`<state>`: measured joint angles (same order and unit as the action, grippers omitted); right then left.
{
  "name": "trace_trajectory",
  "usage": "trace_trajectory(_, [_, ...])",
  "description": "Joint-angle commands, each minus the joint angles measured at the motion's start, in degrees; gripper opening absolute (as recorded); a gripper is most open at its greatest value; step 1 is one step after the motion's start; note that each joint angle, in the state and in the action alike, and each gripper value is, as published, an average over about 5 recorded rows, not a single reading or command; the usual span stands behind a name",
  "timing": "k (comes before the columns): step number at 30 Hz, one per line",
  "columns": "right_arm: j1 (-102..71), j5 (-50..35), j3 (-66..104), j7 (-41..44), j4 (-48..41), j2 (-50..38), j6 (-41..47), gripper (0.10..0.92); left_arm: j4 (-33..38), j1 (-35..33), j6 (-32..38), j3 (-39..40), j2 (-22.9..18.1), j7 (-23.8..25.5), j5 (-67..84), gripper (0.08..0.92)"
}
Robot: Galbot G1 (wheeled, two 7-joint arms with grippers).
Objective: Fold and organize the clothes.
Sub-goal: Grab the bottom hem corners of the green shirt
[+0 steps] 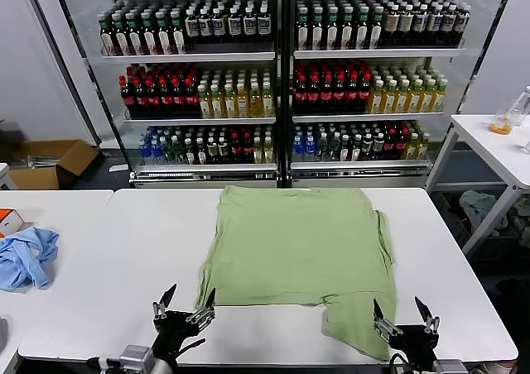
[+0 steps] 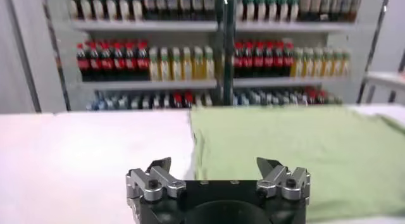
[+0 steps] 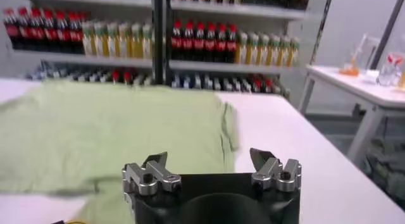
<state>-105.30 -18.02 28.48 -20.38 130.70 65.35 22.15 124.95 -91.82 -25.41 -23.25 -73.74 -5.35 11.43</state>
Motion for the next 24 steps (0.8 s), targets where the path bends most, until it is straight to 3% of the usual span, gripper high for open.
trace_trajectory(1, [-0.24, 1.95, -1.07, -1.64, -0.53, -0.27, 3.21, 0.823, -7.09, 6.1, -5.53, 1.57, 3.56, -0.43, 1.62, 0.823])
trace_trajectory(12, [-0.9, 1.46, -3.24, -1.24, -2.29, 0.67, 3.57, 0.81, -12.56, 10.9, -5.38, 3.6, 3.77, -1.24, 1.51, 0.823])
trace_trajectory(17, [-0.82, 0.86, -4.18, -1.2, -2.77, 0.98, 4.04, 0.694, -12.81, 10.72, -5.2, 4.16, 3.67, -1.09, 1.91, 0.807])
trace_trajectory(24, [-0.59, -0.41, -5.4, -0.43, -2.84, 0.97, 4.28, 0.494, -12.87, 10.19, -4.99, 4.36, 3.42, -0.29, 4.15, 0.629])
